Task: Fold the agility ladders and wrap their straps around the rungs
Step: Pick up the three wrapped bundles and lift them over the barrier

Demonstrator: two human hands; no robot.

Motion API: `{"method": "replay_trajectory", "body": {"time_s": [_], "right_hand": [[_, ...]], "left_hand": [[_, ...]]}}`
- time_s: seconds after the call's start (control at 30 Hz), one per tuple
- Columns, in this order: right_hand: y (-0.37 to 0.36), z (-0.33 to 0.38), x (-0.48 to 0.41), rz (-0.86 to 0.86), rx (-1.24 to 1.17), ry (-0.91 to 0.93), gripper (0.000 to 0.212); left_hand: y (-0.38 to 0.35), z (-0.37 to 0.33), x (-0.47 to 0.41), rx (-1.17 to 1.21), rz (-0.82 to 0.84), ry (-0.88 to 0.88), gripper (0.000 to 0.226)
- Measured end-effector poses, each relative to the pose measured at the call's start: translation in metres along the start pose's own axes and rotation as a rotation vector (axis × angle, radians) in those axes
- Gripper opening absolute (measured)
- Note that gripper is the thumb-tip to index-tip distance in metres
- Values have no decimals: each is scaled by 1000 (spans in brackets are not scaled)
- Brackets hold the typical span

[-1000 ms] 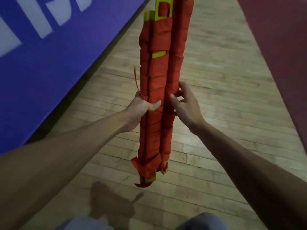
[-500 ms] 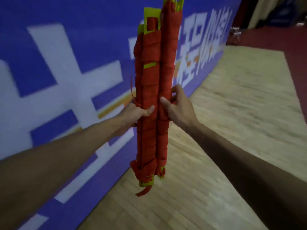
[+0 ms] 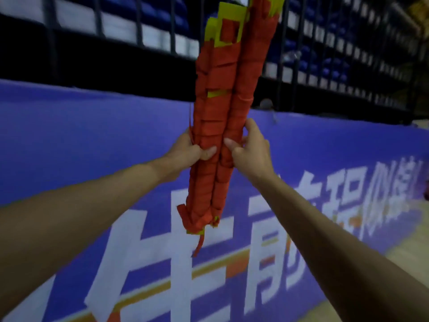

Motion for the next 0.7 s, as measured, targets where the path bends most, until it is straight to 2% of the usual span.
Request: {"method": "replay_trajectory", "body": {"time_s": [0.17,0.4,0.47,0.6,0.7], "right_hand": [[45,65,-53,-46,-130,212,25],[94,126,-96,-163,-342,351,34],[103,134,-104,-202,-409,371,35],[103,131,-115,-278,-469,420,37],[91,120,-126,-253,-492,448,41]], "left_hand": [[26,-101,-25,-116,-140,-182,82],[31,-218,-40,-324,-270,-393,71],[27,-240,-40,-361,-289,-465,74],[24,-248,-53,-425,-288,-578,72],[29,-235,-69,-429,-298,-629,74]]}}
Point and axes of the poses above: each hand's wrist, its own x-axis away from the middle knuckle, its own y-axis out of the back of the hand, z = x × y, the point moved 4 cm from there along -x, towards the middle knuckle, and after that the axes turned 3 degrees about x, right-handed, at the moved point
